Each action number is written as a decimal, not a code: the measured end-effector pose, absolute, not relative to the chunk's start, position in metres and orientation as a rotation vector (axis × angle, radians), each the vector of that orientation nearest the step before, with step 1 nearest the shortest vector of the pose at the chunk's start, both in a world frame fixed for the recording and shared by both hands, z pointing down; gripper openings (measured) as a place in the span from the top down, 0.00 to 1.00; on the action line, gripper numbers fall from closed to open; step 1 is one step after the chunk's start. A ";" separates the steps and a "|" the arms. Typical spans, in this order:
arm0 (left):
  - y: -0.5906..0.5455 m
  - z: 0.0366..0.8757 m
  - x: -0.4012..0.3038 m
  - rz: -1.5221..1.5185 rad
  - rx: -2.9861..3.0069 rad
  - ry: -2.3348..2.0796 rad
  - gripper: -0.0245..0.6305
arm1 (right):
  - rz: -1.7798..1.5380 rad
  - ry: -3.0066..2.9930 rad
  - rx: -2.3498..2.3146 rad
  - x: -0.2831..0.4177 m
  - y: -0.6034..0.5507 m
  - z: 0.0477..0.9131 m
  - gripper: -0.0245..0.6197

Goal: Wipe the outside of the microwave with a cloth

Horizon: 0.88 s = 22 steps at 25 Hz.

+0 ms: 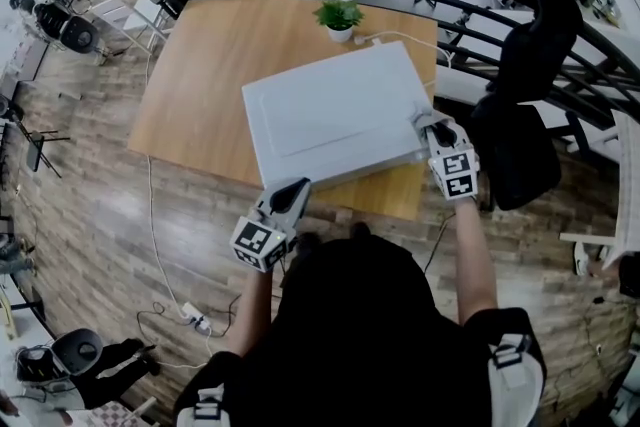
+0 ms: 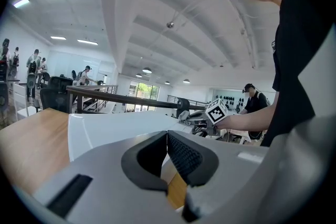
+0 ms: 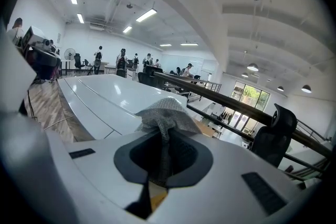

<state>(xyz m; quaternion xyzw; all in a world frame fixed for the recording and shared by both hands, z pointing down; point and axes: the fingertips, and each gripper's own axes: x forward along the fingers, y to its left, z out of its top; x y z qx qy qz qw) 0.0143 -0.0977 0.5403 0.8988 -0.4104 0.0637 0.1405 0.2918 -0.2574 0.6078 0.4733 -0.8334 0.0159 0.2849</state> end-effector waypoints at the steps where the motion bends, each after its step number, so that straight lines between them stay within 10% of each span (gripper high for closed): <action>1: -0.097 0.540 0.014 0.181 2.599 -1.190 0.96 | 0.044 -2.227 1.265 0.293 -0.259 0.608 0.93; 22: -0.085 0.539 -0.009 0.166 2.575 -1.264 0.96 | 0.012 -2.164 1.249 0.290 -0.291 0.609 0.94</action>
